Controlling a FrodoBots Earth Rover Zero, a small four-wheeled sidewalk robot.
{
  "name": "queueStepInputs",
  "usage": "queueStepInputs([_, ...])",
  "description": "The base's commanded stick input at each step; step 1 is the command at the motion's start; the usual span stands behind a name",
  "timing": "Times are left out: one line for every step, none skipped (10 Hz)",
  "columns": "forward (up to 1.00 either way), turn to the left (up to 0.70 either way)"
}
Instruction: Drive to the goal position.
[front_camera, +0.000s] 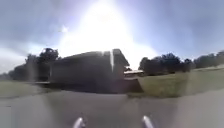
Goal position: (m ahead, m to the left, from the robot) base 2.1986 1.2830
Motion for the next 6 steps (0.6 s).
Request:
queueStepInputs([0.03, 0.67])
queueStepInputs([0.08, 0.62])
queueStepInputs([0.13, 0.57])
queueStepInputs([0.18, 0.52])
queueStepInputs([0.23, 0.47])
queueStepInputs([0.28, 0.42])
